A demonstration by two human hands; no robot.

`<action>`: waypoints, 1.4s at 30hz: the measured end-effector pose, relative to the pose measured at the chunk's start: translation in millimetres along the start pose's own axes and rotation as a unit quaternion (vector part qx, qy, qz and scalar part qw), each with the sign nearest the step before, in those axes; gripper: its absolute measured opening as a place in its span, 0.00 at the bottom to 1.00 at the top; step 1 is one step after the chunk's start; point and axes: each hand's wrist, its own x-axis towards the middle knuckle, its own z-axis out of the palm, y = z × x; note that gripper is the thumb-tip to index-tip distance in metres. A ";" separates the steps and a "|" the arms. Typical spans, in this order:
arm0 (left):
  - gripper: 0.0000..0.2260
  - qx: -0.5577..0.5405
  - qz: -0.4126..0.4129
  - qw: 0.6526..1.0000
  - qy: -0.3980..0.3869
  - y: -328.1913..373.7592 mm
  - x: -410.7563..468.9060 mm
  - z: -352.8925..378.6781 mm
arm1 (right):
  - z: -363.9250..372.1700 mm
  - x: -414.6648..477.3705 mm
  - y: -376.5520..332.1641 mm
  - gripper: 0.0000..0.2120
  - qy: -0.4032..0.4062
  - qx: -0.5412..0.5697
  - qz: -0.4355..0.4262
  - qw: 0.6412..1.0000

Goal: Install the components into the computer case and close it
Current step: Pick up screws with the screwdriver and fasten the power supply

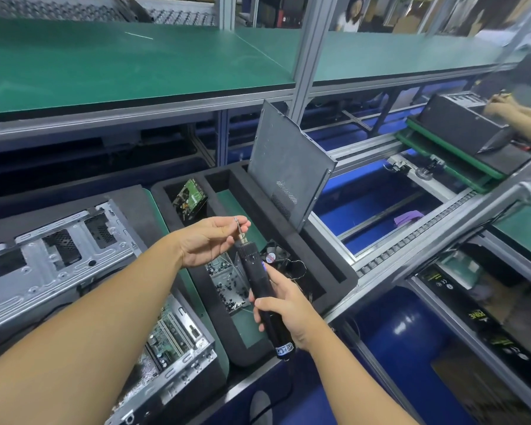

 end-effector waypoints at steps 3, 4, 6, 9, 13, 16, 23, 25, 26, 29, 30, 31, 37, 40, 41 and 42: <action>0.15 0.019 -0.003 0.999 -0.027 -6.1 -10.1 6.9 | 6.3 -15.9 0.1 0.39 -0.002 0.007 -0.010 1.000; 0.20 0.031 -0.005 0.999 -0.039 -8.2 -14.0 9.4 | 8.8 -21.6 1.0 0.39 -0.001 0.011 -0.012 1.000; 0.25 0.068 -0.009 0.996 -0.065 -12.1 -22.9 15.4 | 14.0 -33.2 2.4 0.39 0.006 0.016 -0.014 1.000; 0.27 0.101 -0.016 0.991 -0.084 -17.0 -41.8 26.3 | 20.0 -49.7 3.6 0.39 0.002 0.014 -0.027 1.000; 0.26 0.132 0.002 0.987 -0.096 -24.6 -74.5 38.6 | 29.4 -71.7 7.0 0.36 -0.024 0.007 -0.051 0.998; 0.26 0.138 0.036 0.988 -0.061 -34.4 -104.7 43.4 | 37.8 -92.1 16.8 0.41 -0.047 -0.011 -0.064 0.997; 0.12 0.256 0.177 0.932 0.187 -60.8 -198.1 44.8 | 62.2 -146.2 58.4 0.51 -0.105 -0.042 -0.056 0.992; 0.06 0.414 0.181 0.852 0.264 -74.2 -228.2 35.2 | 73.7 -163.6 72.3 0.50 -0.123 -0.057 -0.056 0.989; 0.06 0.501 0.175 0.791 0.303 -77.9 -241.1 28.1 | 78.4 -169.1 77.4 0.49 -0.128 -0.071 -0.061 0.987; 0.08 0.685 0.134 0.604 0.386 -94.2 -289.0 4.5 | 96.8 -190.0 93.2 0.47 -0.164 -0.108 -0.070 0.978; 0.09 0.702 0.131 0.573 0.402 -98.8 -305.0 -4.2 | 103.6 -196.0 98.1 0.47 -0.174 -0.110 -0.071 0.976; 0.10 0.703 0.129 0.560 0.418 -103.1 -321.2 -12.7 | 110.6 -201.1 102.7 0.47 -0.184 -0.110 -0.070 0.974; 0.40 0.705 -0.038 0.538 0.460 -121.4 -390.6 -34.1 | 151.4 -223.5 136.1 0.46 -0.238 -0.131 -0.039 0.962; 0.55 0.739 -0.139 0.515 0.412 -131.6 -400.7 -39.8 | 167.4 -228.9 158.2 0.46 -0.248 -0.127 -0.017 0.960; 0.57 0.755 -0.153 0.492 0.406 -137.4 -401.6 -43.8 | 173.4 -229.7 165.0 0.46 -0.250 -0.127 -0.011 0.960; 0.57 0.771 -0.152 0.467 0.406 -142.5 -401.3 -47.3 | 179.8 -229.8 171.4 0.46 -0.252 -0.131 -0.004 0.959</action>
